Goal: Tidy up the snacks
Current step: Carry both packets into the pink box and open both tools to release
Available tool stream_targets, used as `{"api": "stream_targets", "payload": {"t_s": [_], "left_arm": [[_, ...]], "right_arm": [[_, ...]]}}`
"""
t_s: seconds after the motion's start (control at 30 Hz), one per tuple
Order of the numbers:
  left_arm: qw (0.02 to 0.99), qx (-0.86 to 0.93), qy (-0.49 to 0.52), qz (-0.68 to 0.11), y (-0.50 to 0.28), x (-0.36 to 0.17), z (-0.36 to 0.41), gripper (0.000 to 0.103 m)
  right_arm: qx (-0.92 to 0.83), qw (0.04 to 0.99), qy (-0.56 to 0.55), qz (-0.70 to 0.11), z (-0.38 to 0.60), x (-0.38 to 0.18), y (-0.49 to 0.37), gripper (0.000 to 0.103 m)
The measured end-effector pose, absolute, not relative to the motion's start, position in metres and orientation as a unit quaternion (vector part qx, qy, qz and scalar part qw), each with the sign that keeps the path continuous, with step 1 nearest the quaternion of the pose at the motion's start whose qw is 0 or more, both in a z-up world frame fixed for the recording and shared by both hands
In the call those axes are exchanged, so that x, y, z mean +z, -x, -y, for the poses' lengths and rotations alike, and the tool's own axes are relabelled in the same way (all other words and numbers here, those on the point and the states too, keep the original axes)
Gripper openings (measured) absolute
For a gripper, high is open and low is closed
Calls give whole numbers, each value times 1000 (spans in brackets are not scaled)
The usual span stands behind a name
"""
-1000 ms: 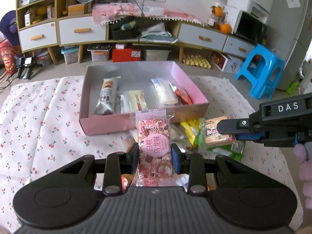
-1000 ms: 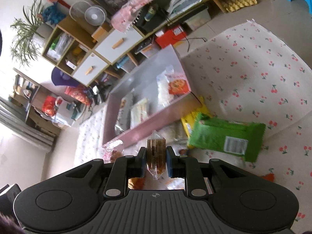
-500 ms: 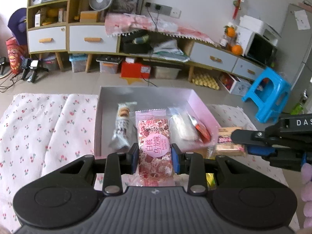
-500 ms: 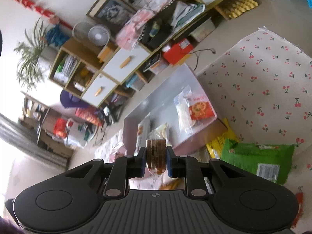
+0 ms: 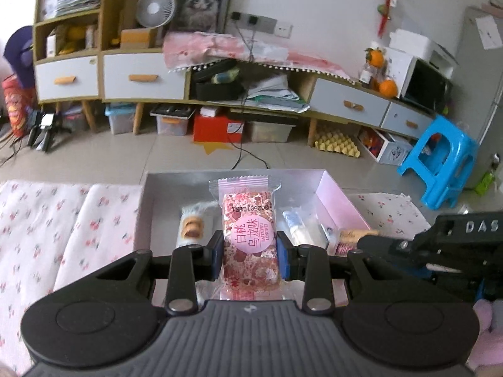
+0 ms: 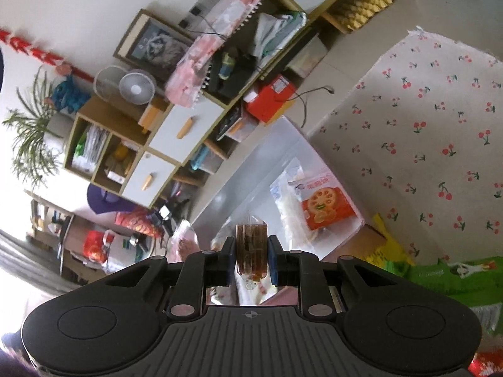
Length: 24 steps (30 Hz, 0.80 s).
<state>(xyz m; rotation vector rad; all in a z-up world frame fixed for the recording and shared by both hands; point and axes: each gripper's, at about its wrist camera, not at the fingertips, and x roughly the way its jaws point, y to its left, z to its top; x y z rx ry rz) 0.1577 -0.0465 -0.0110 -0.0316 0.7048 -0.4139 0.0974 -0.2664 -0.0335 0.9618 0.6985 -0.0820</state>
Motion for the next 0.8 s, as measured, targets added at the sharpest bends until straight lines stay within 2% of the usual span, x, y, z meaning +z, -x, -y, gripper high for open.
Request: {"api": "stream_targets", "payload": {"t_s": [0.43, 0.6, 0.67, 0.8], "left_arm": [[921, -185, -59, -337, -178, -28, 64, 31], [922, -178, -58, -339, -176, -30, 60, 33], [925, -172, -59, -332, -174, -29, 60, 45], [927, -171, -59, -329, -172, -27, 59, 55]], "right_arm": [[-37, 822, -448, -350, 263, -61, -116, 21], [-37, 825, -439, -354, 261, -61, -115, 23], [-38, 826, -437, -353, 261, -61, -114, 24], [-40, 824, -441, -353, 263, -59, -113, 26]]}}
